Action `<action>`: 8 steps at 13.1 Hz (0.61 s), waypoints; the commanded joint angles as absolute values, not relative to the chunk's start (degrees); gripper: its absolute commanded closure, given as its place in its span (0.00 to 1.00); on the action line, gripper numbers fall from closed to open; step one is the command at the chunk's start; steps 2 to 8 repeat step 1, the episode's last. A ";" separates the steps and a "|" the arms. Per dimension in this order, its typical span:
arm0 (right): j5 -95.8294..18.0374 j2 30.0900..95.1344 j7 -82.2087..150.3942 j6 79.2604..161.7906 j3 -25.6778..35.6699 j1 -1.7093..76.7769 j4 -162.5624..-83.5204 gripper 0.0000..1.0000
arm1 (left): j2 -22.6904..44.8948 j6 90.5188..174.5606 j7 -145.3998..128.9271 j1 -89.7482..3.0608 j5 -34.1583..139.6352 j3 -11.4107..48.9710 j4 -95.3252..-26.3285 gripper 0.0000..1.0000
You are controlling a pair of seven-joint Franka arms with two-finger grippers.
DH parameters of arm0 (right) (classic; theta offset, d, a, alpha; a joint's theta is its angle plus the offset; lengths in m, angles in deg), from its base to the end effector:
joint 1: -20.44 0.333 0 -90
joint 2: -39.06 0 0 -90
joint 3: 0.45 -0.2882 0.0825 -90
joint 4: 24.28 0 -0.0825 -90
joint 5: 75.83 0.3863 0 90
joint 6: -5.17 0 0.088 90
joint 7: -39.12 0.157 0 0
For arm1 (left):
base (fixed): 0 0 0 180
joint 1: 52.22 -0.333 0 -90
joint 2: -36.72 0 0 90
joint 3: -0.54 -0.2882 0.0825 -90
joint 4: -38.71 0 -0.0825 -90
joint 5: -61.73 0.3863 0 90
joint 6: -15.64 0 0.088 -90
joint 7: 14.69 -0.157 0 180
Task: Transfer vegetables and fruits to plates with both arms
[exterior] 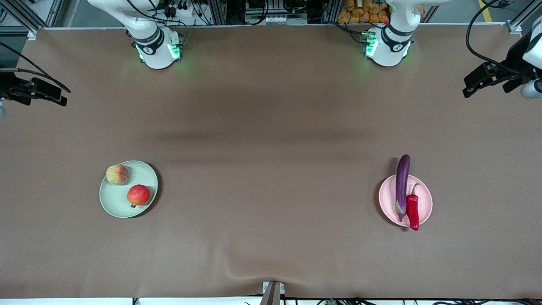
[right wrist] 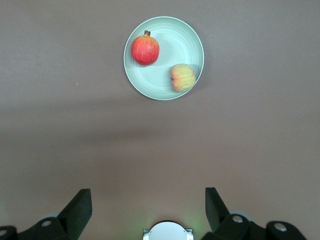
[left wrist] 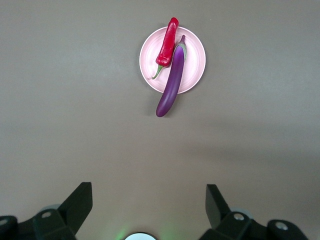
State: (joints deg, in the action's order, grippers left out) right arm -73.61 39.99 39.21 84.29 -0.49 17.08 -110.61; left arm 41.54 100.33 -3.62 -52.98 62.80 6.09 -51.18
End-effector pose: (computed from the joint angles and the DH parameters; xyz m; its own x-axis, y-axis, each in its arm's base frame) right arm 0.5334 -0.0243 0.5529 0.9886 -0.0516 -0.1415 -0.0576 -0.9976 -0.0385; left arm 0.5211 -0.0425 0.5848 0.9938 0.1114 -0.0017 0.1113 -0.9934 -0.0276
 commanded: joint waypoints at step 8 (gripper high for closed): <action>-73.63 40.82 39.30 84.53 -1.07 16.48 -110.42 0.00 | 41.47 99.05 -4.76 -53.36 62.96 6.26 -50.06 0.00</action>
